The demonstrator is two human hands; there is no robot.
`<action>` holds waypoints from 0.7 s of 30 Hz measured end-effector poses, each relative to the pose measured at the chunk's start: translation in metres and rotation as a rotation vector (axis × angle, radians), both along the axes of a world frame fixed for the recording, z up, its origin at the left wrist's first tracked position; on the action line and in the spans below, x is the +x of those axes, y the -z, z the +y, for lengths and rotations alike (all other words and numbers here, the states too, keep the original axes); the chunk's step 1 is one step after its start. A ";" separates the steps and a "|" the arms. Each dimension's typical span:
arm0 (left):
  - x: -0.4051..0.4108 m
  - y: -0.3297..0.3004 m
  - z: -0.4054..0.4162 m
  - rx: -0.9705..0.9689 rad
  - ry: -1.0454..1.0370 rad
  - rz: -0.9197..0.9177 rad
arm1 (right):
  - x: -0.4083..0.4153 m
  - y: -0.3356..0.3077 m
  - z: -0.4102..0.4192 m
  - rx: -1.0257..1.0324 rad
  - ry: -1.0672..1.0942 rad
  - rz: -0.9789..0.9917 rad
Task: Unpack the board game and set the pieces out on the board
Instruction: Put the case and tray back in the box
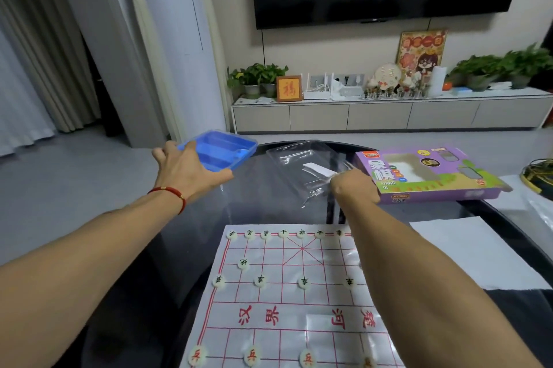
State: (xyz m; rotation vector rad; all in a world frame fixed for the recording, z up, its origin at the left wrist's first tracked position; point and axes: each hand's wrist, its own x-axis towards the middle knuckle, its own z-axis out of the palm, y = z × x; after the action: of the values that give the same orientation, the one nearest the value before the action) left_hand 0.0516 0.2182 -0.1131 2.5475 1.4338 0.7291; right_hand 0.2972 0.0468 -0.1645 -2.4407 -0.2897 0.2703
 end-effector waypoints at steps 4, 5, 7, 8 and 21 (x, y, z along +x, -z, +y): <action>-0.006 -0.004 -0.013 0.017 0.021 -0.010 | 0.003 0.003 0.007 0.084 0.050 0.046; -0.006 -0.005 -0.015 0.010 0.028 -0.010 | 0.003 0.003 0.007 0.103 0.053 0.057; -0.005 -0.006 -0.018 0.002 0.036 -0.007 | 0.004 0.001 0.005 0.165 0.072 0.075; -0.005 -0.007 -0.020 -0.003 0.034 -0.002 | 0.004 -0.001 0.004 0.208 0.081 0.095; 0.008 -0.064 -0.079 -0.058 0.029 -0.075 | -0.010 -0.016 -0.034 0.717 0.058 0.543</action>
State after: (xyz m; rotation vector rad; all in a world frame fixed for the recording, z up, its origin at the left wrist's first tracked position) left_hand 0.0592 0.1393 -0.0490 2.4652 1.3716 0.7584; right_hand 0.2872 0.0129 -0.1482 -1.5941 -0.0523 0.6584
